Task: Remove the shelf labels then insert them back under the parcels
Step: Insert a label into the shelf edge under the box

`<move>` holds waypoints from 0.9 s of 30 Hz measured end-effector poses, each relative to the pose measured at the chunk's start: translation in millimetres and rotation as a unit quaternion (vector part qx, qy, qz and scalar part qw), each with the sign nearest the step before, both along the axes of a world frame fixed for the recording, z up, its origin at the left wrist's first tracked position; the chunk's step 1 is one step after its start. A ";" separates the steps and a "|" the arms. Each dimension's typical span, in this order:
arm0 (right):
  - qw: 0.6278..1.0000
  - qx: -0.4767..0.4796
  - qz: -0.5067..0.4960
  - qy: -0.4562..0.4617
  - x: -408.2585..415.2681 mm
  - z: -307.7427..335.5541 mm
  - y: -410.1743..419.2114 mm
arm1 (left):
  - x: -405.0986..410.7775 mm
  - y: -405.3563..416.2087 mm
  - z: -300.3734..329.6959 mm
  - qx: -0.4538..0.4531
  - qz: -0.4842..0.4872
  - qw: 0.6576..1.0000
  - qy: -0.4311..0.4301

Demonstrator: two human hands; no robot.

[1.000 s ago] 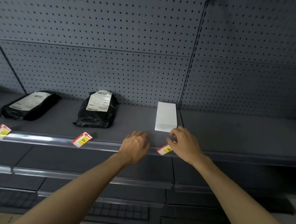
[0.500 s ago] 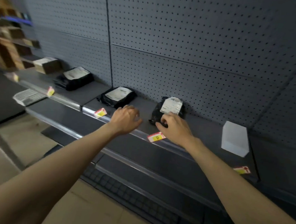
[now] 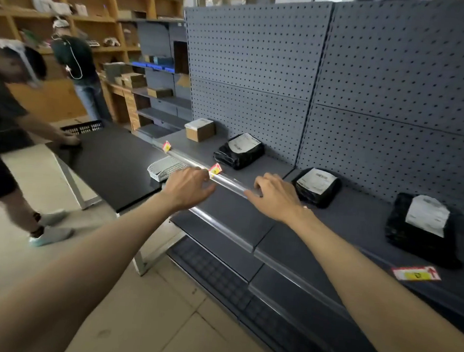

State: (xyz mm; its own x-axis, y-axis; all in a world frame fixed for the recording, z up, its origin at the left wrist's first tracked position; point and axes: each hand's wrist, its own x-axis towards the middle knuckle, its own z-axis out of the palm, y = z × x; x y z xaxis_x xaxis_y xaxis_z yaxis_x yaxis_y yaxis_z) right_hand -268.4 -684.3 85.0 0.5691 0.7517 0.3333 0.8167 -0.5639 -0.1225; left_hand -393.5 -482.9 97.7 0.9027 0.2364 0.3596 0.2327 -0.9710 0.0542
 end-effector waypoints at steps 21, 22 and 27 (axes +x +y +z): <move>0.999 -0.013 0.028 0.037 80.3 -47.7 398.5 | 61.2 365.8 -36.6 -0.019 0.046 0.999 0.003; 0.999 -0.017 0.024 0.045 88.2 -50.2 415.1 | 67.1 383.5 -38.5 -0.018 0.040 0.999 0.009; 0.998 -0.036 0.010 0.059 119.2 -59.5 481.5 | 99.6 466.3 -47.2 -0.042 0.045 0.998 0.033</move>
